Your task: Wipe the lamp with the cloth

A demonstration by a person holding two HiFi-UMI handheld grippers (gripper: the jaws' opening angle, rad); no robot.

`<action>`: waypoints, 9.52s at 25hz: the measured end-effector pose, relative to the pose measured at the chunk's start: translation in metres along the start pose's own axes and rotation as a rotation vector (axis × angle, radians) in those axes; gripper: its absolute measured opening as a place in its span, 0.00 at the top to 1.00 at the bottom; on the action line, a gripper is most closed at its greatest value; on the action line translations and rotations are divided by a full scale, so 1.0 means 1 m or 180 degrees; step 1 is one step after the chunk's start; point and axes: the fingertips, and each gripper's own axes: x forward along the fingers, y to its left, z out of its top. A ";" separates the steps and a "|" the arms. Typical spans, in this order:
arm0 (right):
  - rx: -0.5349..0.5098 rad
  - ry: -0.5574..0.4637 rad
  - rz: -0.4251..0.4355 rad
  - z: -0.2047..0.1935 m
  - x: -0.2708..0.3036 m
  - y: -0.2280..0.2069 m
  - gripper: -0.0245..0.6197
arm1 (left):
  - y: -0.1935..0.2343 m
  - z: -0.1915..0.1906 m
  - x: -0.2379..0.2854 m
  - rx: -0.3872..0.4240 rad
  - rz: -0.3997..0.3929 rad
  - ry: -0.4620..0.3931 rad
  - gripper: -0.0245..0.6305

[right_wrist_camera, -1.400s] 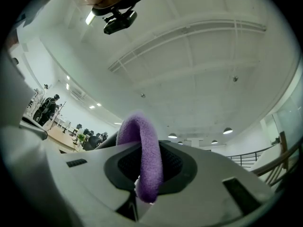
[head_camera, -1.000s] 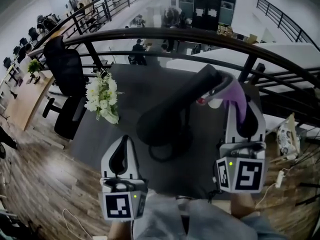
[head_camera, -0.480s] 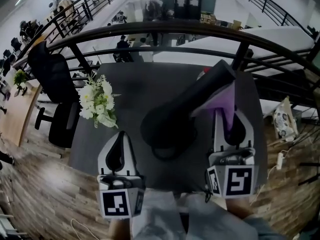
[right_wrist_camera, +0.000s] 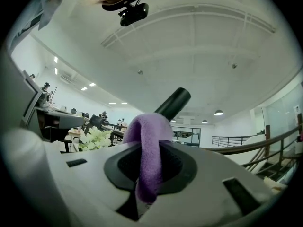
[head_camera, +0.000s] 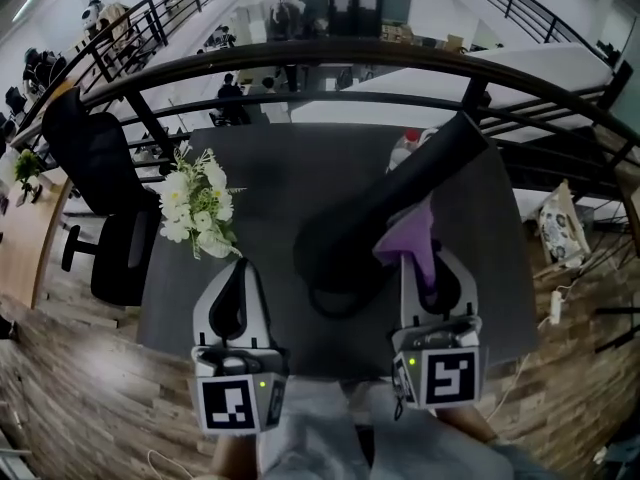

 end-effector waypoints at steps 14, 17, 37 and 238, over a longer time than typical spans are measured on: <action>-0.0102 0.0165 0.0203 -0.011 -0.014 0.083 0.88 | 0.039 -0.004 -0.019 -0.0047 -0.0084 -0.0040 0.96; -0.0111 0.0198 0.0304 -0.014 -0.015 0.102 0.88 | 0.045 -0.004 -0.023 -0.0053 -0.0083 -0.0051 0.96; -0.0301 0.0231 0.0674 -0.012 0.036 0.161 0.88 | 0.083 -0.010 -0.038 -0.0163 0.0126 -0.0051 0.96; -0.0247 0.1806 0.0131 -0.251 -0.028 -0.035 0.88 | -0.018 -0.012 -0.004 -0.0072 0.0110 0.0135 0.96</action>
